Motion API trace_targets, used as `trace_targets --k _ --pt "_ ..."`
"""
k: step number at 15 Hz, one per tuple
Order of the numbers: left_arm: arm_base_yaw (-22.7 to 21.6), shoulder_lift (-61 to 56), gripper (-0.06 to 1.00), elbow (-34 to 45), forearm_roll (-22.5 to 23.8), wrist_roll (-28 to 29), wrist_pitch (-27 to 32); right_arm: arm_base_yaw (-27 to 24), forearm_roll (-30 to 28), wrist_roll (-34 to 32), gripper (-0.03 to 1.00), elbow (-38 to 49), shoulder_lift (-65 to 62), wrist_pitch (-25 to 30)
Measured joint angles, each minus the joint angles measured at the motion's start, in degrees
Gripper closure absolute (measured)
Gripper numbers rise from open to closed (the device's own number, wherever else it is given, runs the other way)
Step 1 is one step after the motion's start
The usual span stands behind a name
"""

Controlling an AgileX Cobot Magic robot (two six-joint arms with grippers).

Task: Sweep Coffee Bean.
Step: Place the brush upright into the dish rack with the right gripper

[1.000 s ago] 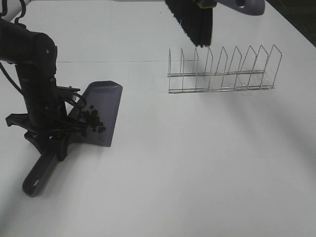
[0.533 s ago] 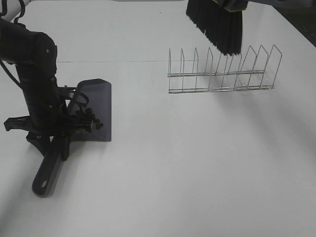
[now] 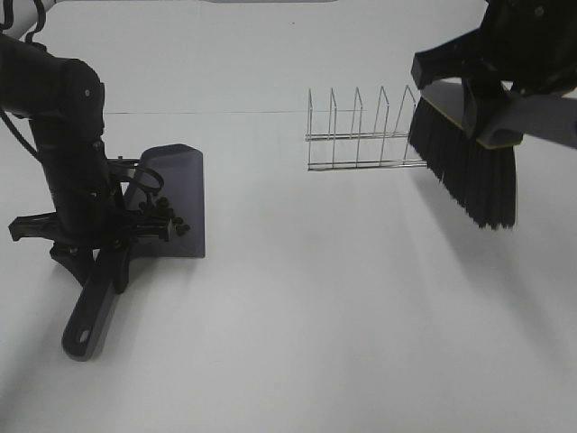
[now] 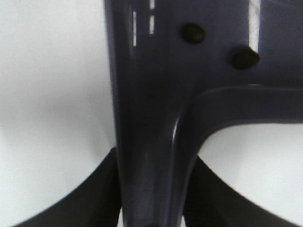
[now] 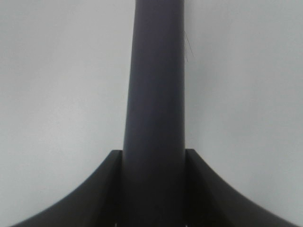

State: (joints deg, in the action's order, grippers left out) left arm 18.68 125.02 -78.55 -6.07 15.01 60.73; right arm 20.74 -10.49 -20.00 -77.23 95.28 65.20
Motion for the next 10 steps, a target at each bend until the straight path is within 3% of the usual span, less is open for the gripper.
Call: trace_targets --k 5,10 --pt "0.0 0.0 0.62 0.0 -0.34 0.4 -0.92 0.0 -1.83 -6.76 0.68 4.24 5.44 -10.66" --pt "0.0 0.0 0.62 0.0 -0.34 0.46 -1.38 0.0 -2.86 -8.42 0.68 4.24 12.89 -17.53"
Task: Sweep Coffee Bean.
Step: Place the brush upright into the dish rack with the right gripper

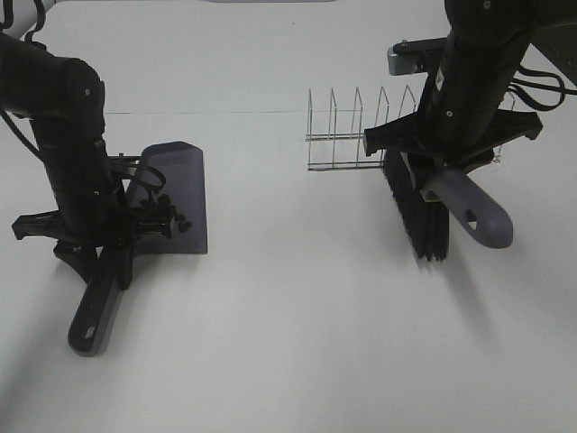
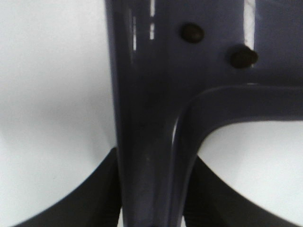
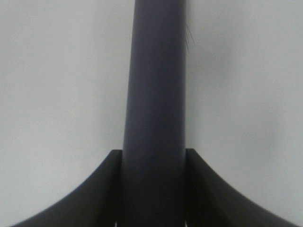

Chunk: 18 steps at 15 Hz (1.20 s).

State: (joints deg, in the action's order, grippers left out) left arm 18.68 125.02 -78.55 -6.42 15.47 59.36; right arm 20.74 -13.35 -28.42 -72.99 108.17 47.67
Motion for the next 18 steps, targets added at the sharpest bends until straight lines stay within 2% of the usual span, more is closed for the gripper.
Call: trace_targets --k 3,6,11,14,18 --pt "0.0 0.0 0.62 0.0 0.0 0.0 -0.06 0.0 -1.66 -2.35 0.68 -0.23 2.92 -3.55" --pt "0.0 0.0 0.62 0.0 0.0 0.0 -0.11 0.0 -5.1 -5.39 0.68 -3.15 5.1 -3.67" --pt "0.0 0.0 0.62 0.0 0.0 0.0 -0.11 -0.17 -9.8 -6.36 0.68 -13.12 10.77 -2.75" --pt "0.0 0.0 0.62 0.0 0.0 0.0 -0.11 -1.43 -10.14 -6.36 0.68 -18.56 13.98 -2.12" --pt "0.0 0.0 0.62 0.0 -0.06 0.0 -0.11 -3.72 -9.11 -5.21 0.68 -20.91 15.3 -3.78"
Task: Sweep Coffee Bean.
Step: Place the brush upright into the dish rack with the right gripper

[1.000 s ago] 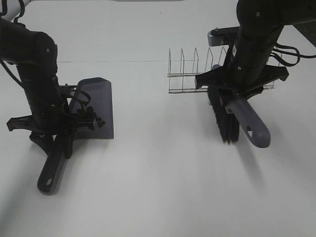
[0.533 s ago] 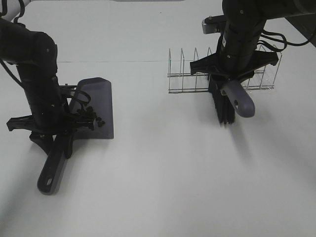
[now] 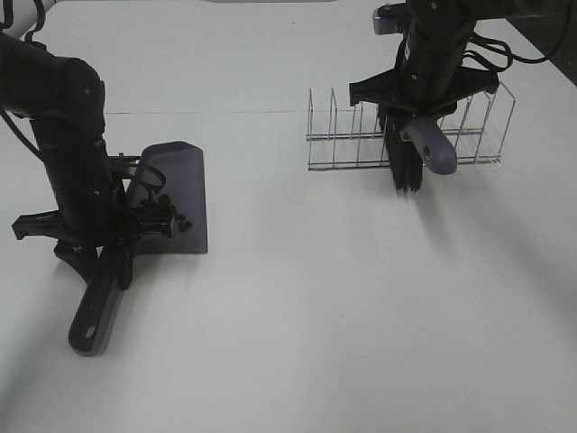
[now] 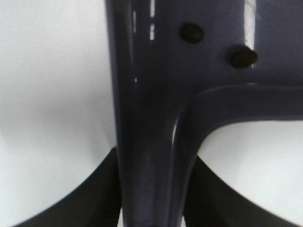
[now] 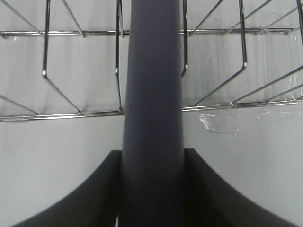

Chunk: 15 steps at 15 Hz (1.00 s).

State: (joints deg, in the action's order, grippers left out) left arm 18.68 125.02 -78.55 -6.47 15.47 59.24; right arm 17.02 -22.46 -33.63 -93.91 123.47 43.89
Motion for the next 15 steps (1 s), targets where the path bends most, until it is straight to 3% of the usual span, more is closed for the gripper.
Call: trace_targets --k 4,12,15 --pt "0.0 0.0 0.62 0.0 -0.06 0.0 0.0 -0.63 4.47 3.38 0.68 -0.17 1.15 0.17" --pt "0.0 0.0 0.62 0.0 -0.52 0.17 -0.17 -0.8 5.56 4.53 0.67 -0.34 1.66 0.23" --pt "0.0 0.0 0.62 0.0 -0.52 0.17 -0.17 -0.8 5.61 7.05 0.45 -0.34 -0.11 0.29"
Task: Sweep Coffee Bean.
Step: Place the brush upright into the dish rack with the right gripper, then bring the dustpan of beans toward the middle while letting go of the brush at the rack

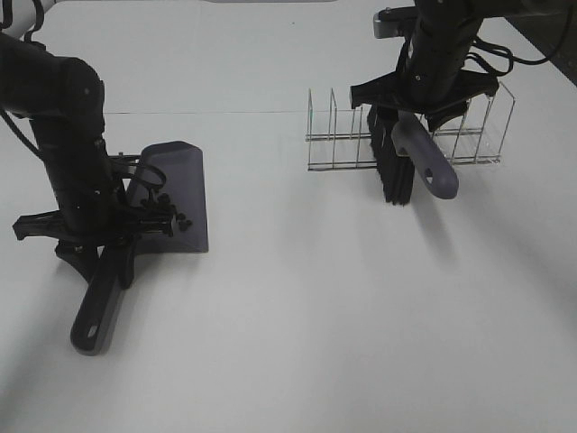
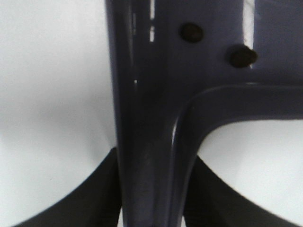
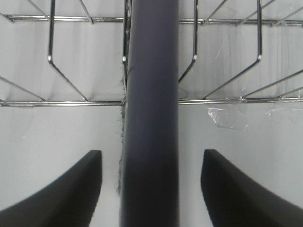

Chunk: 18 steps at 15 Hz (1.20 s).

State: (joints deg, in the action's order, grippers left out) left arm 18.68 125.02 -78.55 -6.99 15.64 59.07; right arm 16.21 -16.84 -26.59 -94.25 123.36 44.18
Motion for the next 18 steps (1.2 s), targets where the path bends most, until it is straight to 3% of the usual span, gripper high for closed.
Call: trace_targets --k 3,9,12,13,14,18 --pt "0.0 -0.23 0.62 0.0 -0.06 0.0 -0.52 0.0 0.0 0.8 0.37 0.0 -1.43 -0.06" --pt "0.0 -4.53 0.62 0.17 -0.8 0.0 -3.38 0.0 0.29 1.49 0.36 0.0 -10.08 0.34" --pt "0.0 -5.39 0.62 0.17 -4.7 -2.81 -4.7 0.0 0.29 2.69 0.36 0.0 -14.04 2.29" --pt "0.0 -5.16 0.62 0.17 -9.0 -5.39 -6.65 0.0 0.34 4.81 0.36 0.0 -17.3 5.16" --pt "0.0 -5.16 0.62 0.17 -9.91 -5.56 -8.25 0.0 0.34 5.5 0.36 0.0 -18.91 6.93" --pt "2.75 -3.84 0.62 0.11 -10.03 -5.5 -11.23 0.0 0.34 6.82 0.36 0.0 -23.38 12.09"
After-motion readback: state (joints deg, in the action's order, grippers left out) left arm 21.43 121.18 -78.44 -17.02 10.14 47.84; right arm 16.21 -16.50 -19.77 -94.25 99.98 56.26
